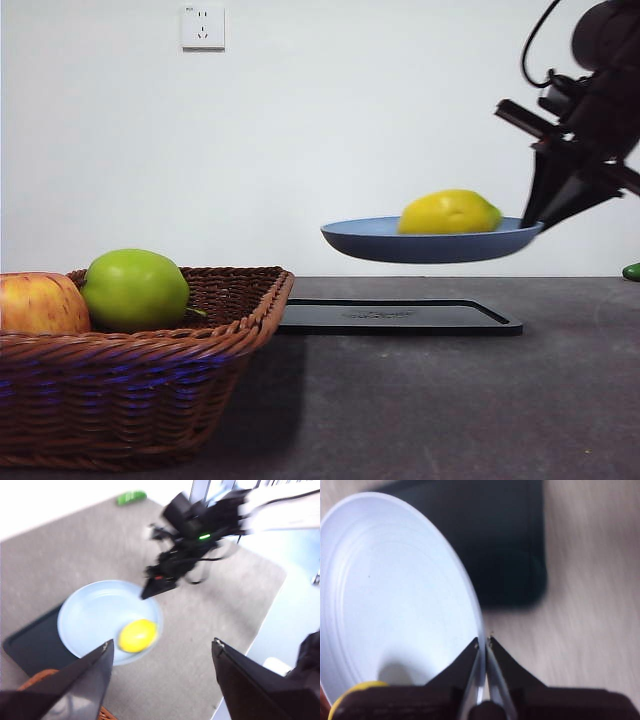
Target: Take the lemon from the basket,put the lemon in the plate,hand out the plate
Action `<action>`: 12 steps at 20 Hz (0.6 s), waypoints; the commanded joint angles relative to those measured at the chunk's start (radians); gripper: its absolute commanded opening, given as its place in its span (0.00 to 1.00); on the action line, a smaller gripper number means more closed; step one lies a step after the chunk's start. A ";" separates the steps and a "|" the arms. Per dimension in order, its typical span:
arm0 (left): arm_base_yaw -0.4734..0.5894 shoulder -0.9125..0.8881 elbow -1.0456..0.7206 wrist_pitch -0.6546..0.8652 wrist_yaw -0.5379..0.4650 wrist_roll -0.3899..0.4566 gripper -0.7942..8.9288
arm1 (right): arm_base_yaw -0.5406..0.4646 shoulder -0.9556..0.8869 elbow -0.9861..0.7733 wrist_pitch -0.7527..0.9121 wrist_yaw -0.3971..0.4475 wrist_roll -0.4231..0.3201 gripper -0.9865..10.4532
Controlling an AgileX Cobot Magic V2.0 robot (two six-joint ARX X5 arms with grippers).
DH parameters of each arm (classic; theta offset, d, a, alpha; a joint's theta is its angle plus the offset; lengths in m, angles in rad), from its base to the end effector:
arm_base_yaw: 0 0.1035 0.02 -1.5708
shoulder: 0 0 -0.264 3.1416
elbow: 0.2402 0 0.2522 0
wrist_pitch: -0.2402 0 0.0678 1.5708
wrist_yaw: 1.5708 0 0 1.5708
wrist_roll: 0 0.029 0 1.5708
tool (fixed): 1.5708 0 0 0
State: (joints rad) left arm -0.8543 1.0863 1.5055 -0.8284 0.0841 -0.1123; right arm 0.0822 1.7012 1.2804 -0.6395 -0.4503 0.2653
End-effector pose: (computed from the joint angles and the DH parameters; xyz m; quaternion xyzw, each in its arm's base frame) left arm 0.1197 -0.1412 0.4532 0.0272 0.2128 -0.4315 0.8762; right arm 0.3461 0.0412 0.2380 0.2018 0.5228 0.1592 0.8128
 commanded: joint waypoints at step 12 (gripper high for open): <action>-0.008 -0.031 0.019 -0.072 -0.005 0.010 0.43 | -0.002 0.404 0.357 -0.019 -0.019 0.036 0.09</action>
State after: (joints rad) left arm -0.8543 1.0466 1.5055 -0.9066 0.0811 -0.1123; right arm 0.0799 2.0914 1.6062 -0.6659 -0.4568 0.2924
